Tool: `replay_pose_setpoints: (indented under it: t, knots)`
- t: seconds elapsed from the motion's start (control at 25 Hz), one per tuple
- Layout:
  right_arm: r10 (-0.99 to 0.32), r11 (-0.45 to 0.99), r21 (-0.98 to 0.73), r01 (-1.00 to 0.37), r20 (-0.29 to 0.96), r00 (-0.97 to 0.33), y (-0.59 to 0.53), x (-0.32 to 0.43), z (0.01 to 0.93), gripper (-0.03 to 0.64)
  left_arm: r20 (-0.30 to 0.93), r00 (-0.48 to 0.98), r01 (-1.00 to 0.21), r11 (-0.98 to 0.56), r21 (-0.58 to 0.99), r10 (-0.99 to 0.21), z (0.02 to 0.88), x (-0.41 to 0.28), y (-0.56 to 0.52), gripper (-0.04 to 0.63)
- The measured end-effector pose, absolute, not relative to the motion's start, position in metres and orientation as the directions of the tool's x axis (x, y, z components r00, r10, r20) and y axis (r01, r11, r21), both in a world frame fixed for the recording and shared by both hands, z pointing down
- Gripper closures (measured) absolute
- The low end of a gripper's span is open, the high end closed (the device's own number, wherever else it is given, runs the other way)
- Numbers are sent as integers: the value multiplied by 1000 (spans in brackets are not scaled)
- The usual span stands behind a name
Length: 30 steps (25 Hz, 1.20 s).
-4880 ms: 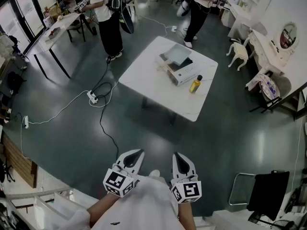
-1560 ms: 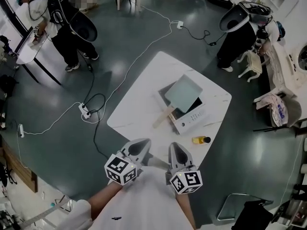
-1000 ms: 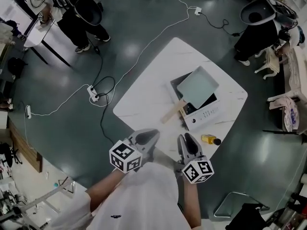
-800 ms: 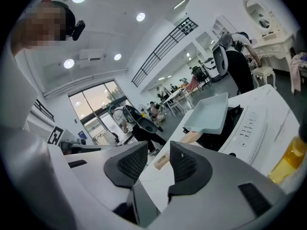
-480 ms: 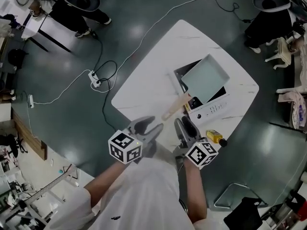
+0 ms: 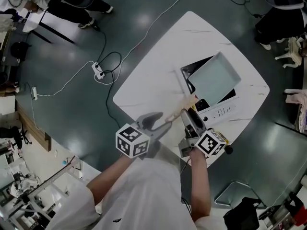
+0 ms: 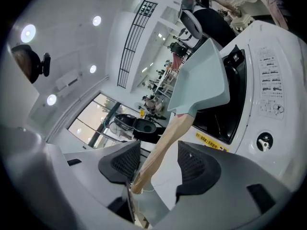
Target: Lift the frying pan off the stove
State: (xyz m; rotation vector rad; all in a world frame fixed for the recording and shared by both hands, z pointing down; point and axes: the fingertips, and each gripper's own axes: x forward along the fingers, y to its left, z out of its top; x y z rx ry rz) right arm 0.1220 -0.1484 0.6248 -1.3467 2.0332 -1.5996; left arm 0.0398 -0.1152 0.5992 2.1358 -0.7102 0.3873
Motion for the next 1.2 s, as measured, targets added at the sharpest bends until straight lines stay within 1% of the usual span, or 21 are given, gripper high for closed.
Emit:
replay_pose_setpoints:
  t: [0.2,0.32,0.4,0.56,0.6,0.64,0.76,0.92,1.04,1.08,1.2]
  knots:
    - [-740,-33,-890,-455,328,-588,-160,116,638,398,497,802,-597,-443,669,-331,619,43,-117,397]
    - [-747,-21,-920,-391,275,-606,-171,108,638,399,493,804,-594,-407,694,-332,627,43,-119,405]
    - [-758,1,-931,-365,237,-608,-179,106,635,399,491,805,-593,-406,696,-333,628,45,-119,407]
    - [-771,-7,-937,-349,227,-595,-185,109,639,399,486,809,-588,-415,695,-332,627,47,-119,407]
    - [-771,-9,-939,-344,226,-595,-185,109,641,405,483,810,-585,-412,699,-332,628,47,-119,407]
    - [-770,-15,-940,-341,228,-596,-185,110,643,454,480,812,-582,-408,703,-331,628,47,-118,407]
    - [-771,-47,-950,-309,231,-593,-183,111,646,463,468,819,-572,-396,718,-334,626,48,-117,405]
    - [-790,-96,-963,-251,227,-569,-181,113,653,486,466,804,-587,-377,716,-369,628,46,-119,409]
    - [-795,-97,-967,-235,217,-566,-181,113,653,489,442,828,-553,-368,747,-346,628,50,-115,413]
    - [-795,-99,-969,-227,214,-567,-181,112,653,492,439,831,-547,-362,755,-341,629,50,-114,418]
    - [-794,-99,-973,-208,203,-573,-181,110,651,495,425,834,-535,-326,780,-352,631,49,-115,460]
